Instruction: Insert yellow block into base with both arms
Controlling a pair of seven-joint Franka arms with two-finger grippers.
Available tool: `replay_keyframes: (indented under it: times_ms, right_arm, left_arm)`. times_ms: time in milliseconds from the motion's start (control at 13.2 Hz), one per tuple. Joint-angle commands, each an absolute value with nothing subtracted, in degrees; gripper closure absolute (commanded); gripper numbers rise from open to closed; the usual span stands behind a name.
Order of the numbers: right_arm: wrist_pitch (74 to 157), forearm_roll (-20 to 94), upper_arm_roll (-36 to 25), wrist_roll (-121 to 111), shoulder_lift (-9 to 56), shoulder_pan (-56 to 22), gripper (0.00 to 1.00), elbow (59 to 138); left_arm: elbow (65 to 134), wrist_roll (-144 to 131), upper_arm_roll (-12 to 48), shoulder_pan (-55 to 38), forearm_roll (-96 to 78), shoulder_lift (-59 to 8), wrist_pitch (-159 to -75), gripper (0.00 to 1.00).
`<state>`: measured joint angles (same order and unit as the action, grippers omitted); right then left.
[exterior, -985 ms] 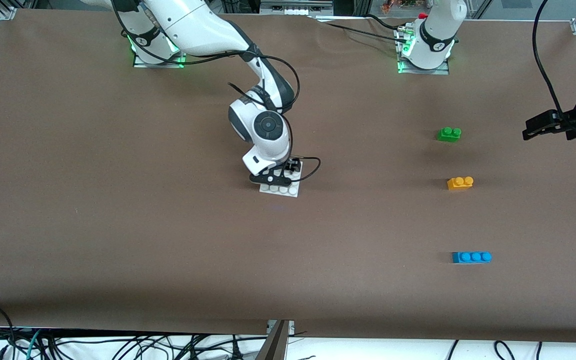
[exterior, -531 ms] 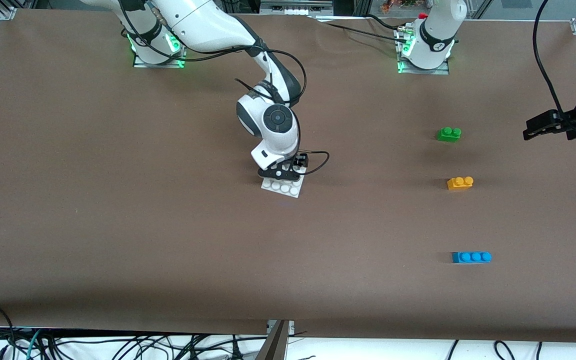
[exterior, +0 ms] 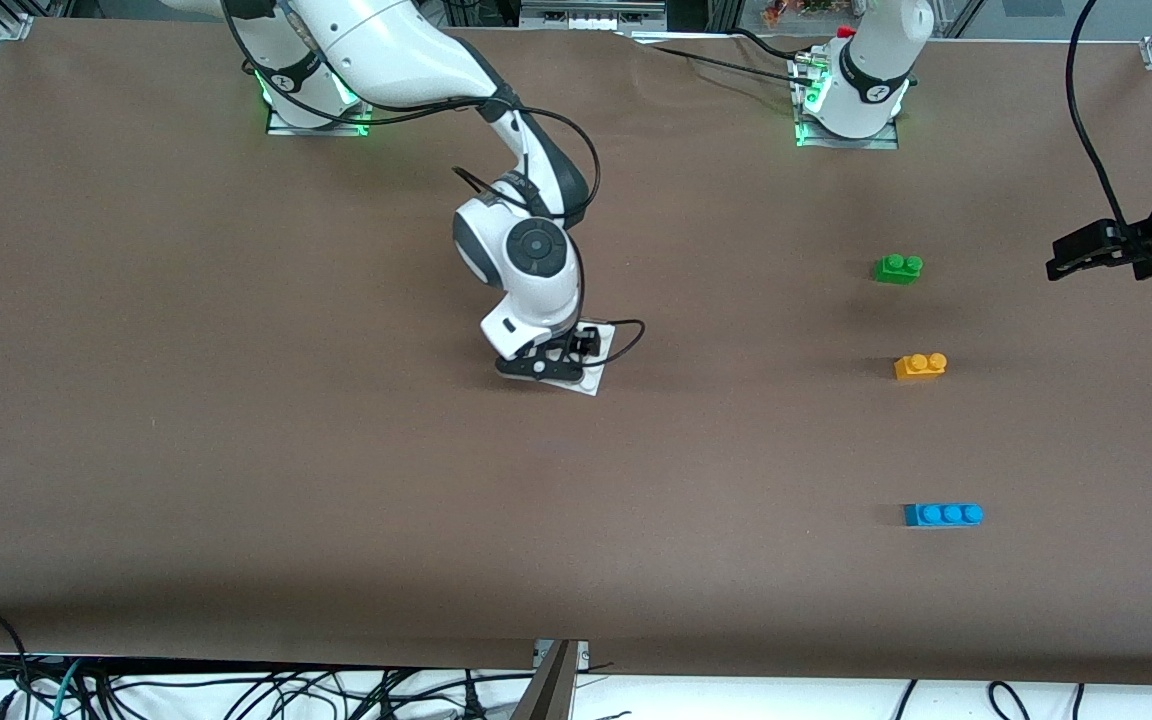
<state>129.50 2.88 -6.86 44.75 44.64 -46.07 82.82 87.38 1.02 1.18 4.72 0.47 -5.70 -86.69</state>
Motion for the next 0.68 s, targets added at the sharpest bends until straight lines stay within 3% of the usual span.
replay_keyframes:
  times_ms: [0, 152, 606]
  right_arm:
    - [122.55, 2.11, -8.43, 36.78, 42.37, -43.08, 0.0, 78.68]
    - [118.32, 2.2, -11.06, 27.82, 41.4, -41.58, 0.0, 76.65]
    - [115.93, 2.81, -21.17, 15.74, 35.25, -40.43, 0.0, 76.55]
  left_arm:
    - [86.75, 2.29, 1.23, 5.01, -0.97, -5.62, -86.75, 0.0]
    - [85.79, 2.29, 1.23, 5.01, -1.05, -5.63, -86.75, 0.0]
    - [86.75, 2.29, 1.23, 5.36, -1.06, -5.98, -86.75, 0.0]
